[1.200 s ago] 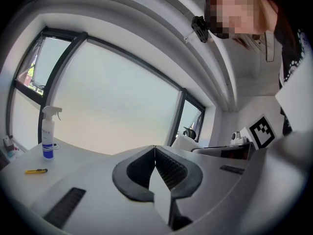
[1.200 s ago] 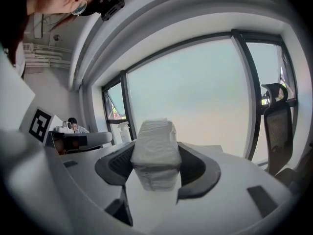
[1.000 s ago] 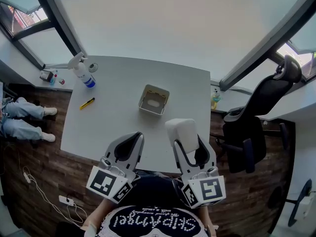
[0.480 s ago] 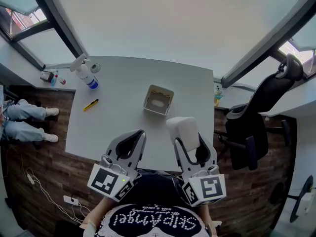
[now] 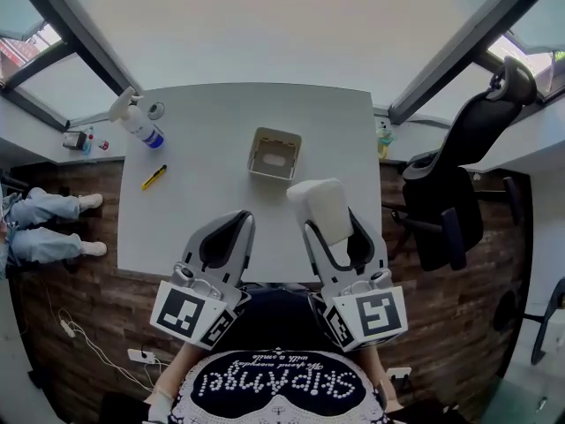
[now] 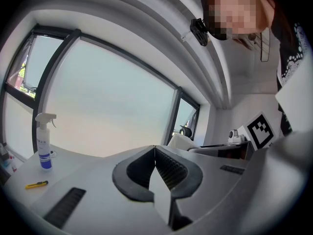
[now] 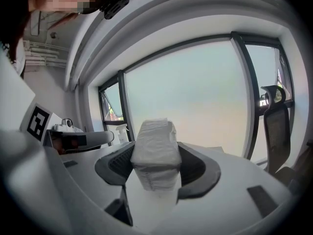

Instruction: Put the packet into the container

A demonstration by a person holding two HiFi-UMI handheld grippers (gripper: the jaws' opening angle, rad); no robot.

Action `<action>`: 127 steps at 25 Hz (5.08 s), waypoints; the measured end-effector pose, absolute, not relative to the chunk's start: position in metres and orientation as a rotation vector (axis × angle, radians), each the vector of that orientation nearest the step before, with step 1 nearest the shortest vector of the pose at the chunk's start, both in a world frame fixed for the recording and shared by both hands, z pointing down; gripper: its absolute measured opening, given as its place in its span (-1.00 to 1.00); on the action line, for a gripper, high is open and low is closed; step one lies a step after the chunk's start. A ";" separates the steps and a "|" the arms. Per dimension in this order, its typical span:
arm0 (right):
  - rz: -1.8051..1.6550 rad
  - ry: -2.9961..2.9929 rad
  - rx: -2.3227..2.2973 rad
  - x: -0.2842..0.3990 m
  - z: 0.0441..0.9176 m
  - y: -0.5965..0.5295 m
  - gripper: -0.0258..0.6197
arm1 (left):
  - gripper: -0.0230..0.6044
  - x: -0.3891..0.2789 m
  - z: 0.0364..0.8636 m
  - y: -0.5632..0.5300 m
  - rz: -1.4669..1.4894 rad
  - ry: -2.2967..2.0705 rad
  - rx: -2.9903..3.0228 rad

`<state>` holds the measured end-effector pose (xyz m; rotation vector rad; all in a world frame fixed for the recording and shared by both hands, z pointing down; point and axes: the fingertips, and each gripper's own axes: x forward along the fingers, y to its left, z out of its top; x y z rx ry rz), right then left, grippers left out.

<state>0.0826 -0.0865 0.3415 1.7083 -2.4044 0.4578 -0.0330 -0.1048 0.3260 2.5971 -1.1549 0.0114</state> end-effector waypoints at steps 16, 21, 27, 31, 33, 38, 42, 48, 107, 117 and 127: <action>0.437 -2.429 1.689 0.080 0.337 -0.085 -0.12 | -0.90 -0.032 0.320 -0.101 -0.007 -1.181 2.599; 0.411 -2.439 1.686 0.080 0.333 -0.085 -0.12 | -0.90 -0.034 0.324 -0.103 0.004 -1.193 2.594; 0.351 -2.427 1.684 0.087 0.331 -0.103 -0.12 | -0.90 -0.031 0.324 -0.105 0.005 -1.179 2.596; 0.316 -2.440 1.660 0.082 0.328 -0.118 -0.12 | -0.90 -0.037 0.325 -0.108 0.009 -1.199 2.581; 0.299 -2.453 1.640 0.077 0.327 -0.125 -0.12 | -0.90 -0.042 0.327 -0.110 0.011 -1.212 2.570; 0.279 -2.466 1.598 0.068 0.330 -0.145 -0.12 | -0.90 -0.051 0.332 -0.117 0.018 -1.241 2.545; 0.285 -2.470 1.574 0.063 0.338 -0.160 -0.12 | -0.90 -0.056 0.335 -0.123 0.024 -1.255 2.531; 0.305 -2.472 1.567 0.059 0.342 -0.181 -0.12 | -0.90 -0.060 0.339 -0.131 0.029 -1.266 2.514; 0.518 -2.250 1.337 0.034 0.523 -0.260 -0.12 | -0.90 -0.075 0.349 -0.144 0.021 -1.355 2.417; 0.544 -2.219 1.313 0.034 0.540 -0.258 -0.12 | -0.90 -0.073 0.349 -0.145 0.023 -1.348 2.418; 0.562 -2.202 1.303 0.027 0.553 -0.253 -0.12 | -0.90 -0.073 0.351 -0.146 0.029 -1.342 2.414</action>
